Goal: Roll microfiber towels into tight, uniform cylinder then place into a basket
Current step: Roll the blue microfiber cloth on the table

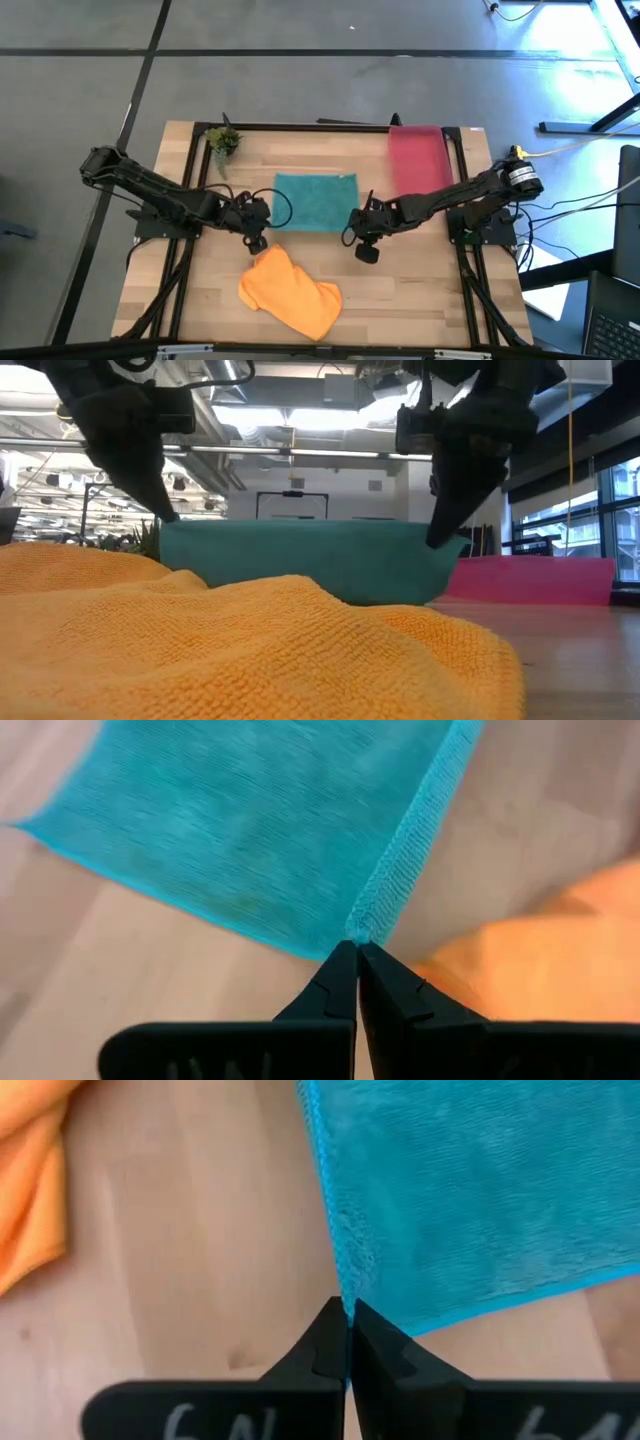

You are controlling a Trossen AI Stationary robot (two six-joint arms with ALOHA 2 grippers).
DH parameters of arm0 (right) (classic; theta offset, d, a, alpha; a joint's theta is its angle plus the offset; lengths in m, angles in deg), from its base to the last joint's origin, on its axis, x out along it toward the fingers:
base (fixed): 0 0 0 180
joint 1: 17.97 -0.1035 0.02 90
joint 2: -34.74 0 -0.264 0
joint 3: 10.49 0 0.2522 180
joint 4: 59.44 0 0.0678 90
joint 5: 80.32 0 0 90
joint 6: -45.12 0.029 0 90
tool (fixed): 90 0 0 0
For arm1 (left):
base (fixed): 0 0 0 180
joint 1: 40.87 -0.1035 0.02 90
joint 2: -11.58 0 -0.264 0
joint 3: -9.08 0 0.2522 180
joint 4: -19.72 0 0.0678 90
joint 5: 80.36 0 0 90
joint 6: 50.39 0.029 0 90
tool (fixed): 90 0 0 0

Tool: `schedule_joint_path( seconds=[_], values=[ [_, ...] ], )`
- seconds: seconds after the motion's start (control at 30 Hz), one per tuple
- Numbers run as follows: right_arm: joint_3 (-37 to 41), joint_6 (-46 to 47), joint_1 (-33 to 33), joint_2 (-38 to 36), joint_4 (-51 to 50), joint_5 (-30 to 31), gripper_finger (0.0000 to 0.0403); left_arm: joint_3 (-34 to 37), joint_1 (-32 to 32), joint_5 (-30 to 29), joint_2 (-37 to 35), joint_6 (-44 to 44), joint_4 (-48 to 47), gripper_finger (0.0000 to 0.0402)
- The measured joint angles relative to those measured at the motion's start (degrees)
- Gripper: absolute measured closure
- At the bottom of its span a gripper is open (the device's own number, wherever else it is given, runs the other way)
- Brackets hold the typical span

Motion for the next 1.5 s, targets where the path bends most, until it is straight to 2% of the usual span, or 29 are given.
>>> schedule_joint_path(
  seconds=[0.4,0.63,1.07,1.3,1.5],
  values=[
    [0.04,-9.10,9.62,0.95,0.56,1.40,0.0397,0.00,-6.45,-8.11,0.00,1.58,0.07,0.0402],
    [0.02,-14.35,14.95,1.16,0.87,1.41,0.0397,0.02,-10.88,-10.04,0.88,3.21,0.82,0.0402],
    [0.00,-23.89,21.22,3.59,5.59,1.49,0.0397,0.02,-16.59,-13.70,10.39,3.30,5.66,0.0402],
    [0.02,-28.12,21.52,4.78,7.46,10.61,0.0397,0.02,-18.37,-15.20,14.33,3.34,7.55,0.0402],
    [0.02,-29.31,21.78,4.79,8.58,10.90,0.0397,0.02,-19.53,-17.77,17.34,3.32,10.04,0.0402]
  ],
)
